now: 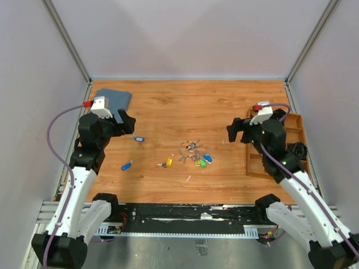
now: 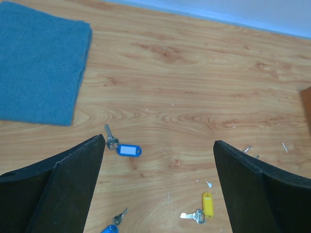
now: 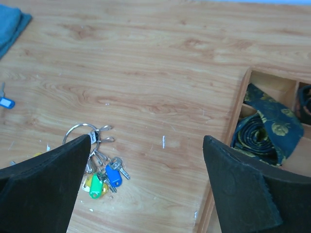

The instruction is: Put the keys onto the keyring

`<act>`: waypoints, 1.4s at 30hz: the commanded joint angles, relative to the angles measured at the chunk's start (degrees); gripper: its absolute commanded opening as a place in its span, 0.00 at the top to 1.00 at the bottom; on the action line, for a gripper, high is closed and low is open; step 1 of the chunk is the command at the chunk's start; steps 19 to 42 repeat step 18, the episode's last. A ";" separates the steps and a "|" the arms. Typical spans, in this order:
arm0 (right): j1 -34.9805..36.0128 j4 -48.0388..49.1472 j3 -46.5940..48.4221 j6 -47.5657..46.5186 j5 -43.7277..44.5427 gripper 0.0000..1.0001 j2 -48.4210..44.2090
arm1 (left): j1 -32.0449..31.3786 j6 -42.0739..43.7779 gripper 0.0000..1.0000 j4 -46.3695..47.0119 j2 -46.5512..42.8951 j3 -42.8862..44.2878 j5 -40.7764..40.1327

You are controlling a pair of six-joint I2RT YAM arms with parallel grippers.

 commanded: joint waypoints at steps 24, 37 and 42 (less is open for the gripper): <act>-0.46 -5.68 -4.25 1.16 9.16 0.01 -15.00 | 0.25 0.04 0.00 2.60 -12.02 -5.98 -0.64; -0.46 -5.68 -4.25 1.16 9.16 0.01 -15.00 | 0.25 0.04 0.00 2.60 -12.02 -5.98 -0.64; -0.46 -5.68 -4.25 1.16 9.16 0.01 -15.00 | 0.25 0.04 0.00 2.60 -12.02 -5.98 -0.64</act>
